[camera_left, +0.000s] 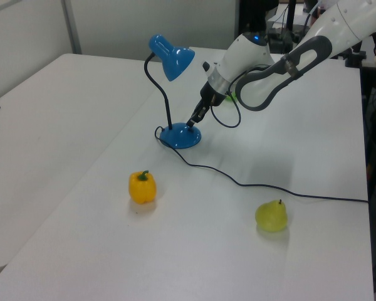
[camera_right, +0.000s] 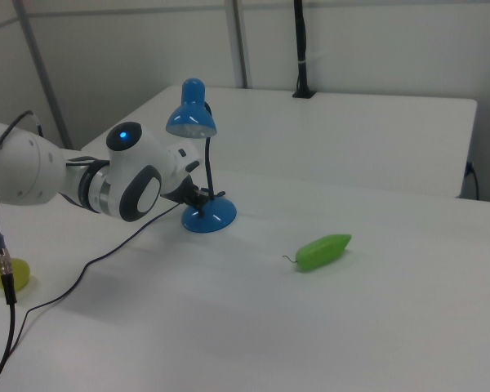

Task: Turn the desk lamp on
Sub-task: 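Lower the gripper onto the switch on the lamp base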

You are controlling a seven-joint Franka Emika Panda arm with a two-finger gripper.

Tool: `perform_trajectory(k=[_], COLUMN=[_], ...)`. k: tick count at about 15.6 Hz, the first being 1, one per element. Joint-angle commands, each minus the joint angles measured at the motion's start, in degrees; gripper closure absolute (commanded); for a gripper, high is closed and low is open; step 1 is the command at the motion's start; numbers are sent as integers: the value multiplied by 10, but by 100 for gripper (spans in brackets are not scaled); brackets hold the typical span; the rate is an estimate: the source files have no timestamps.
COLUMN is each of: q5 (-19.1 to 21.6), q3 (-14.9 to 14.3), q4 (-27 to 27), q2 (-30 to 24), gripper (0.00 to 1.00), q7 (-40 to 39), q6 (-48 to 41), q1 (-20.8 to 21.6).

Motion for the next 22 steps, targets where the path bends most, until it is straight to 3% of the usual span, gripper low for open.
perform_trajectory(k=[1,22], q5=[4,-1], q3=[-2,-2], q4=[8,27], q2=[10,23], gripper=[100,100], q7=[7,6], q6=[12,12], q1=[6,6])
